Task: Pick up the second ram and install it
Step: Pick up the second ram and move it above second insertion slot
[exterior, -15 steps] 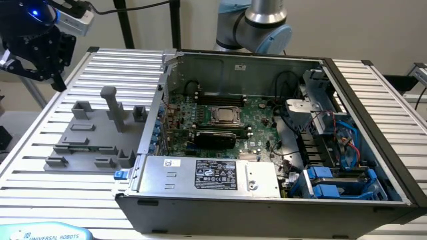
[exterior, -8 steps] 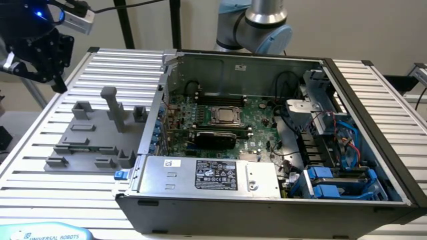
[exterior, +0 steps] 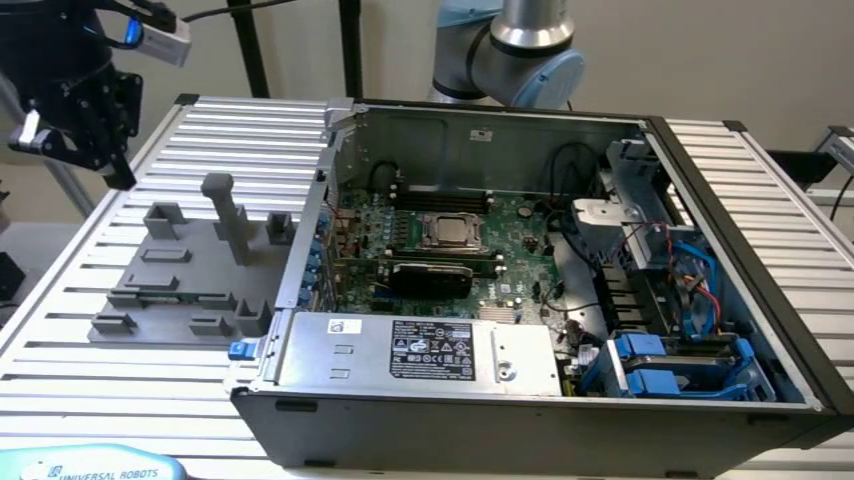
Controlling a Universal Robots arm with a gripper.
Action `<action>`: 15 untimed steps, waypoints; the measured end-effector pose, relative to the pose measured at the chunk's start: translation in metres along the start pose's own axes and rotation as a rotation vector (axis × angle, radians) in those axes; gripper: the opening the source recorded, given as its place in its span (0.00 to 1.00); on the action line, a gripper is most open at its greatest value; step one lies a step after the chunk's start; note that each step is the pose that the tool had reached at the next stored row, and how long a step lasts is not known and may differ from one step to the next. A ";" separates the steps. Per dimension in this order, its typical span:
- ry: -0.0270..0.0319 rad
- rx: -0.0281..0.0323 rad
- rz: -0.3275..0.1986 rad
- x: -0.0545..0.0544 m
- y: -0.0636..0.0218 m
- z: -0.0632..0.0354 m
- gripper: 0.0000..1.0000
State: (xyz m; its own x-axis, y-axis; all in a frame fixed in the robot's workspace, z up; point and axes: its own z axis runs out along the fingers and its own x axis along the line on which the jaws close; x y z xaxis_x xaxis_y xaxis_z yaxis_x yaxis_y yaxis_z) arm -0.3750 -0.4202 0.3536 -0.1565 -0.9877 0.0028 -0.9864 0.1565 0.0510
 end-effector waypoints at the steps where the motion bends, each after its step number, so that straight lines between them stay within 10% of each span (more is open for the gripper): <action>1: 0.0009 0.0007 -0.018 0.000 0.0000 0.0006 0.11; 15: 0.0077 0.0146 -0.197 0.000 -0.0009 0.0176 0.11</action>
State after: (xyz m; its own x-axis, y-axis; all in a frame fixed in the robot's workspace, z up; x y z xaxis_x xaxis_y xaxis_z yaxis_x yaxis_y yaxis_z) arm -0.3750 -0.4205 0.3360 0.0404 -0.9992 0.0018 -0.9985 -0.0403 0.0368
